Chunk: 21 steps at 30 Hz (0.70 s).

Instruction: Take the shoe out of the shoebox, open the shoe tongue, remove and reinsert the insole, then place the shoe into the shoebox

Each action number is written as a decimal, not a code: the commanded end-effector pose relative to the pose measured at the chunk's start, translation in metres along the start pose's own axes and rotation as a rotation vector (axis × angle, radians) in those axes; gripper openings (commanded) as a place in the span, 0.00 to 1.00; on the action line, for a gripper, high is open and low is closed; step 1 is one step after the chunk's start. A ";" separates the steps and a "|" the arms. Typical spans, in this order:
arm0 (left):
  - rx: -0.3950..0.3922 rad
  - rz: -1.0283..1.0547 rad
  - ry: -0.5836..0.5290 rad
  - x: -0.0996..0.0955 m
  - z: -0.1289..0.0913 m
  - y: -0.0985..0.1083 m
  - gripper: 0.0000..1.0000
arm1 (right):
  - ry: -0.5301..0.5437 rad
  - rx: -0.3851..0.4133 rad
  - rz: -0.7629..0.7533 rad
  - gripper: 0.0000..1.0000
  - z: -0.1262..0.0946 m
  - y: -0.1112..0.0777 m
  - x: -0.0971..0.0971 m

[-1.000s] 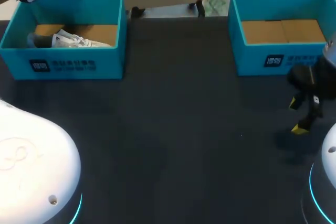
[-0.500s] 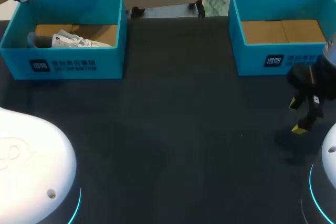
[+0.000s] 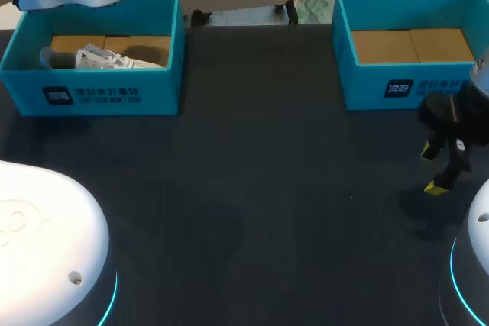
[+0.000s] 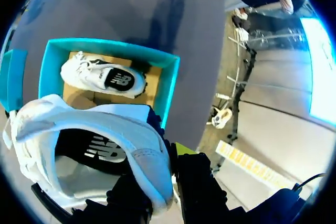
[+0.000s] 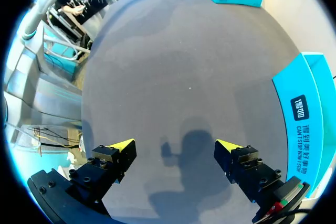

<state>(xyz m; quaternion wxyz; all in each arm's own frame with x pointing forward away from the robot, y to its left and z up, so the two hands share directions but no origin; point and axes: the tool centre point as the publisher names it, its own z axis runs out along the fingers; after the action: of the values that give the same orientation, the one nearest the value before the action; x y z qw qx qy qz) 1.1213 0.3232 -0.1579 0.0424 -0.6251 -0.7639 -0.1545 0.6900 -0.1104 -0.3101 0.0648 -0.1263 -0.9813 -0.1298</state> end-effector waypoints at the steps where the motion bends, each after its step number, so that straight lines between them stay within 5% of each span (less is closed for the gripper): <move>1: 0.004 -0.065 0.037 -0.002 0.004 0.012 0.00 | -0.001 0.000 0.000 1.00 0.000 0.000 0.001; 9: 0.004 -0.026 0.009 -0.004 0.005 0.012 0.00 | -0.001 0.000 0.000 1.00 0.000 0.000 0.001; 21: -0.050 0.122 0.009 -0.020 0.047 0.010 0.00 | -0.001 0.000 0.000 1.00 0.000 0.000 0.001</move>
<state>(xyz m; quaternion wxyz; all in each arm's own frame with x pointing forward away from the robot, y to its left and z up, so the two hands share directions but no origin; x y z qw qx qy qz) 1.1455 0.3213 -0.1969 0.0470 -0.6696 -0.7226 -0.1652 0.6900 -0.1104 -0.3101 0.0648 -0.1262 -0.9813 -0.1298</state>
